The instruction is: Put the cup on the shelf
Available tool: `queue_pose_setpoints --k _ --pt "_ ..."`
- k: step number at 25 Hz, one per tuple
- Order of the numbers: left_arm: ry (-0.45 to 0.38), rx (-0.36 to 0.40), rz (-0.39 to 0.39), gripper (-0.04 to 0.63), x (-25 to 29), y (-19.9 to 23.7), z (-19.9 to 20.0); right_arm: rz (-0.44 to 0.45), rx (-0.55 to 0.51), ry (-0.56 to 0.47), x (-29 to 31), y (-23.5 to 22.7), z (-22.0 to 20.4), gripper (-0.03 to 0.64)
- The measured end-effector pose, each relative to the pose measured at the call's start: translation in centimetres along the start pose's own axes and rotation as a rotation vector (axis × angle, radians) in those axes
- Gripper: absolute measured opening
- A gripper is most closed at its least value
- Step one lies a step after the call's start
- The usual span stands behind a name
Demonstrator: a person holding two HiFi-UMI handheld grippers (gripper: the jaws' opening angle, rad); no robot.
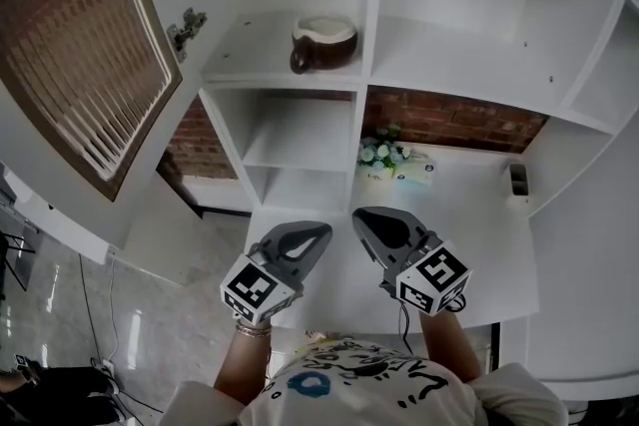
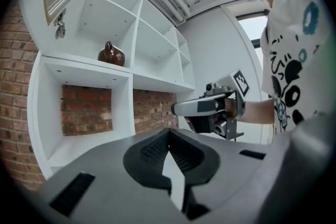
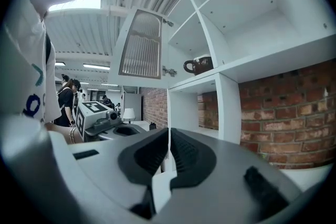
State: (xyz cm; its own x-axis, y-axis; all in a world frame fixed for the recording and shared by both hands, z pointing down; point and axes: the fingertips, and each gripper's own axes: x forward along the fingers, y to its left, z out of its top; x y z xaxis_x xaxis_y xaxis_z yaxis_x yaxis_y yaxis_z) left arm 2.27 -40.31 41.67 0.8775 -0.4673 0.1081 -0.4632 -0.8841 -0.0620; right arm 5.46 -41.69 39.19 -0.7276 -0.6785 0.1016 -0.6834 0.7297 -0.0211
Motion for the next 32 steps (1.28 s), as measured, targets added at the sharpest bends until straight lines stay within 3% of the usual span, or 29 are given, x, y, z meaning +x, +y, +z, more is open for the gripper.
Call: queue_pose_setpoints --k 6,12,20,32 --pt "-0.041 0.010 0.002 0.015 -1.3 -0.5 -0.6 -0.019 0.015 0.050 -0.5 0.4 -2.0 0.028" --pt "0.026 -0.027 0.015 0.015 -2.3 -0.7 -2.7 -0.033 0.027 0.084 -1.0 1.0 -3.2 0.028" --pt "0.044 -0.044 -0.003 0.015 -3.3 -0.2 -3.6 -0.030 -0.019 0.107 -0.7 2.4 -4.1 0.026" --pt "0.038 -0.065 -0.069 0.015 -2.9 0.2 -4.9 -0.074 0.001 0.140 0.1 2.5 -5.4 0.026"
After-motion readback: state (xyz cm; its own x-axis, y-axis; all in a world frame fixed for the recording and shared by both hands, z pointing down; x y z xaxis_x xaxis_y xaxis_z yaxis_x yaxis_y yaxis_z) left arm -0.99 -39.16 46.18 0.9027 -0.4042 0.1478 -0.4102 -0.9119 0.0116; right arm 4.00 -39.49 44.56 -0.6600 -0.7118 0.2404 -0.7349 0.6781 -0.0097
